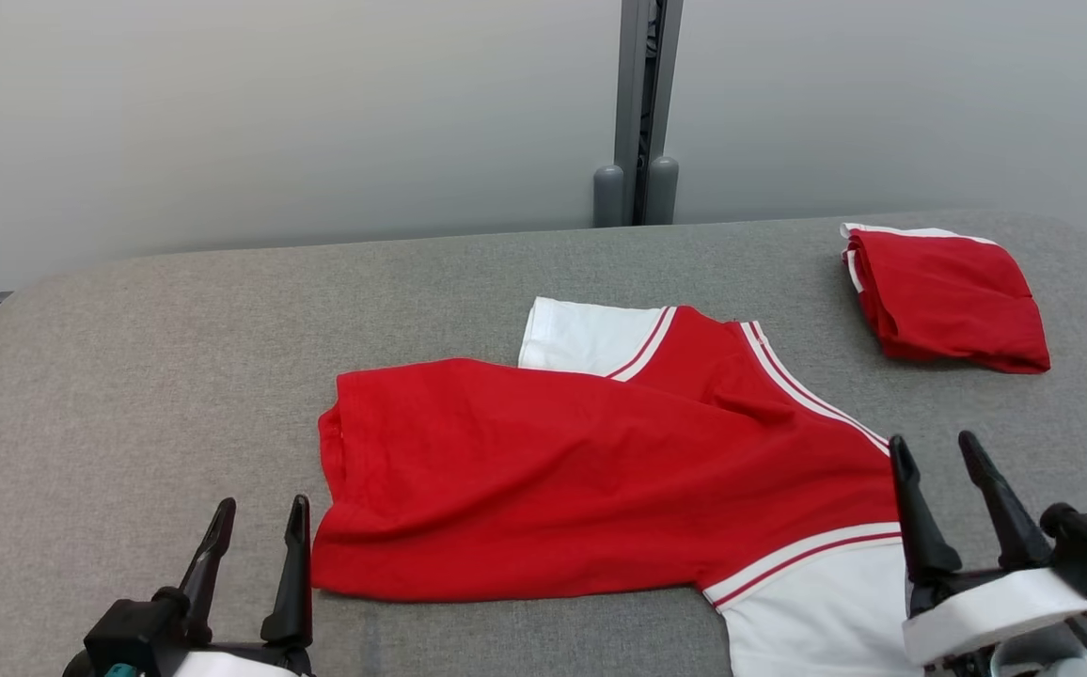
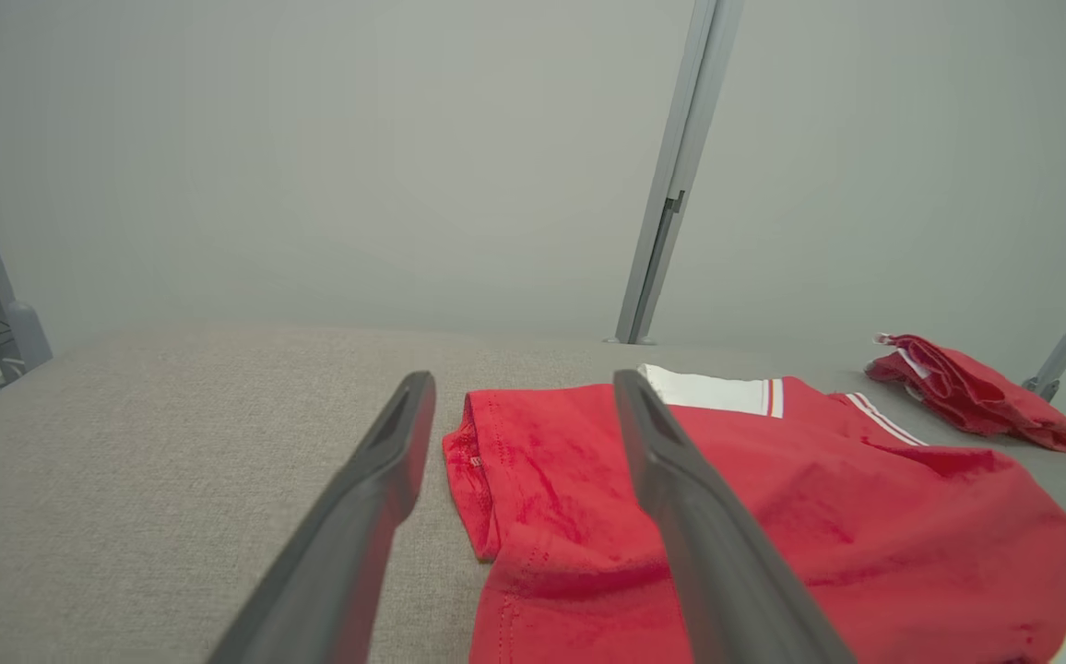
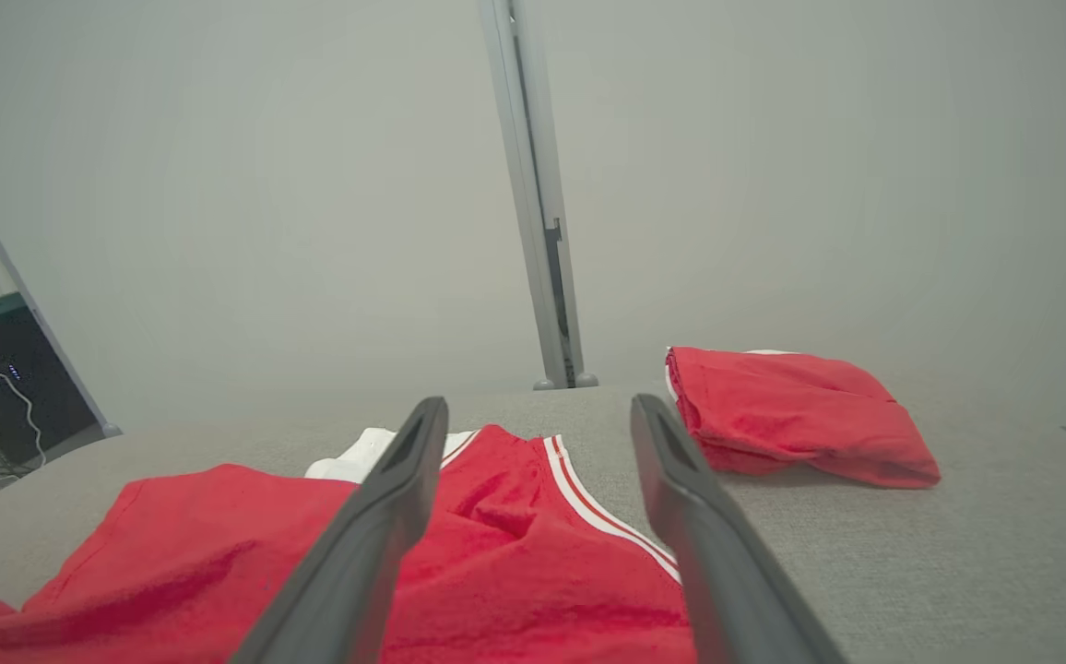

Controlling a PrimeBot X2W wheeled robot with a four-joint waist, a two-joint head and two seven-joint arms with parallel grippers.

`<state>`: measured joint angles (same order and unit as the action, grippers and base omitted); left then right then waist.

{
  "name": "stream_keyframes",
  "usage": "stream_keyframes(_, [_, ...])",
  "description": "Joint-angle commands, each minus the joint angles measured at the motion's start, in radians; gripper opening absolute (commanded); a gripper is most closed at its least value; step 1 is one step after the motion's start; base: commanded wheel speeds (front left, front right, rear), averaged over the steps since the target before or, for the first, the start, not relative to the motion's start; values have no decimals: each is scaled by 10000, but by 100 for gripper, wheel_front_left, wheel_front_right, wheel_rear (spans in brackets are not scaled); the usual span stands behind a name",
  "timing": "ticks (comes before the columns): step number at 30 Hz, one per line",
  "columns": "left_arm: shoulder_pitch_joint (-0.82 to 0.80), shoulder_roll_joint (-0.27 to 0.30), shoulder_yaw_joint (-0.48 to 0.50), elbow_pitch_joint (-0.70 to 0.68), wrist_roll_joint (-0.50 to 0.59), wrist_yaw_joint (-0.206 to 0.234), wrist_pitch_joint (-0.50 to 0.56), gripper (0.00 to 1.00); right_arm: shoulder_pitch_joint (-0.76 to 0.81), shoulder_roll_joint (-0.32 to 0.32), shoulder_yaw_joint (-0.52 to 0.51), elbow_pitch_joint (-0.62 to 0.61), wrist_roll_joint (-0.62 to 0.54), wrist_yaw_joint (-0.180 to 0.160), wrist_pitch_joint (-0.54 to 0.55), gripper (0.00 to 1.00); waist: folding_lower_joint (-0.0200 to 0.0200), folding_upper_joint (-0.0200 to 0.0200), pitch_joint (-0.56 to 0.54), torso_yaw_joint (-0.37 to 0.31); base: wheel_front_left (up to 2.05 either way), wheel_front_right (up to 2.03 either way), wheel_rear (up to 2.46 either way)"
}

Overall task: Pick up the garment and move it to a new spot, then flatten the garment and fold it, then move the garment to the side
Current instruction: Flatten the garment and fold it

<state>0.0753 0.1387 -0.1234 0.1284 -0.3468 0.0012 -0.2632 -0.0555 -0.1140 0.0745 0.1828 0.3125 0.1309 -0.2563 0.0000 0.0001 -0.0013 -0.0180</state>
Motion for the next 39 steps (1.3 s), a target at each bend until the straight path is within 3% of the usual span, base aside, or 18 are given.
stream_keyframes(1, [10, -5, 46, 73, -80, -13, 24, 100, 86, -113, -119, 187, 130, -1, 263, 100, 0, -1, 9, -15, 0, 0, 0])
stream_keyframes(10, [-56, 124, 53, 757, -580, -34, 1185, 100, 237, -917, -45, 794, 721, 1, 3035, 100, 0, -1, 165, -227, 0, 0, 0])
stream_keyframes(20, [-153, 242, 53, 919, -872, 64, 1839, 100, 1303, -1167, -73, 472, 1675, 1, 5971, 100, 0, -1, 357, -379, 0, 0, 0])
stream_keyframes(26, [-350, 388, -96, 948, -960, 1, 2463, 100, 1237, -922, 179, 429, 1999, 1, 6335, 100, 0, -1, 590, -422, 0, 0, 0])
stream_keyframes(39, [-704, 592, -336, 1194, -1174, -37, 3525, 100, 558, -706, 742, 1701, 2665, 1, 6685, 100, 0, -1, 1006, -346, 0, 0, 0])
